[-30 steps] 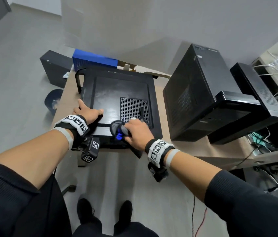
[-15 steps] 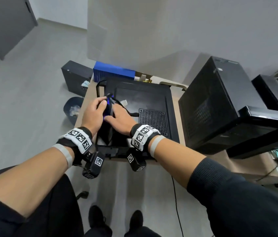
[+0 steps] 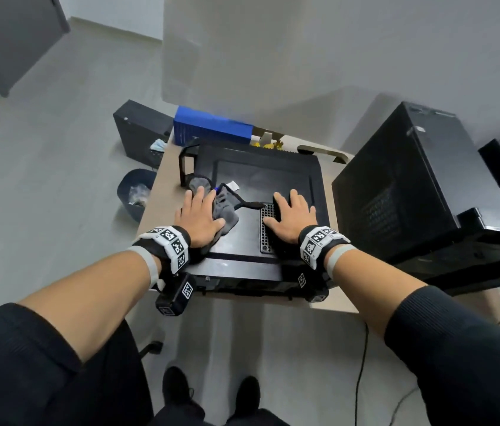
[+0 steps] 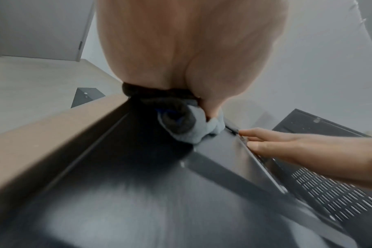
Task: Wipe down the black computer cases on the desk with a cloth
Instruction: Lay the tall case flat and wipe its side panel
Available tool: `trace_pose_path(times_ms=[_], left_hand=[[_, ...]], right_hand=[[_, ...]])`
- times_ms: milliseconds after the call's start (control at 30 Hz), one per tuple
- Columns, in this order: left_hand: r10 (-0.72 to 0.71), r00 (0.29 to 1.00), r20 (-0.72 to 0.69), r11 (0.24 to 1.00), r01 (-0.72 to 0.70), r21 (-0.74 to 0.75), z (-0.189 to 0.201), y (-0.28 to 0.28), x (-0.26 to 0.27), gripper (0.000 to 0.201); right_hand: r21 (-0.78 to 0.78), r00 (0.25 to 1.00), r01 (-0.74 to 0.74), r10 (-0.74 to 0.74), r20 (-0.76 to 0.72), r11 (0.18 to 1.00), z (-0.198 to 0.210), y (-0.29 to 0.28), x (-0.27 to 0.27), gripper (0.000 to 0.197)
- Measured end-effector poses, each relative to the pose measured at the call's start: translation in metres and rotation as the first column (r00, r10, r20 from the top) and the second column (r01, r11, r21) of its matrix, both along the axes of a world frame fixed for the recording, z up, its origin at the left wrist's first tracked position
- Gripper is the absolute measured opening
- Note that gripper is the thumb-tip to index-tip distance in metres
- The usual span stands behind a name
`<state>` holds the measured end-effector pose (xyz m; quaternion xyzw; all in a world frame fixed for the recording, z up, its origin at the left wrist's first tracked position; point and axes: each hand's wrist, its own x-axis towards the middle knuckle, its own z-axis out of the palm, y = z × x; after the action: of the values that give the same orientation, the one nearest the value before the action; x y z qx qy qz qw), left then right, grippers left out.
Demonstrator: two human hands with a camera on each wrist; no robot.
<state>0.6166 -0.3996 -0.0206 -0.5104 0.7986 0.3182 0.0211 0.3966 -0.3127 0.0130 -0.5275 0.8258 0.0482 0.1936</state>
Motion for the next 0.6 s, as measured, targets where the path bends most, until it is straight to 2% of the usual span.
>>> trace_pose_path(times_ms=[167, 400, 600], left_hand=[[-0.015, 0.999, 0.037, 1.0, 0.015, -0.002, 0.001, -0.058, -0.028, 0.08], [-0.046, 0.999, 0.011, 0.999, 0.046, -0.012, 0.003, -0.123, -0.056, 0.079], [-0.02, 0.999, -0.035, 1.0, 0.02, 0.012, 0.004, -0.114, -0.05, 0.079]], right_hand=[[-0.028, 0.999, -0.018, 0.017, -0.046, 0.999, 0.003, -0.003, -0.004, 0.075], [-0.016, 1.0, 0.011, -0.011, -0.011, 1.0, -0.004, -0.003, -0.007, 0.077], [-0.004, 1.0, 0.014, -0.014, 0.003, 1.0, -0.005, -0.002, -0.007, 0.077]])
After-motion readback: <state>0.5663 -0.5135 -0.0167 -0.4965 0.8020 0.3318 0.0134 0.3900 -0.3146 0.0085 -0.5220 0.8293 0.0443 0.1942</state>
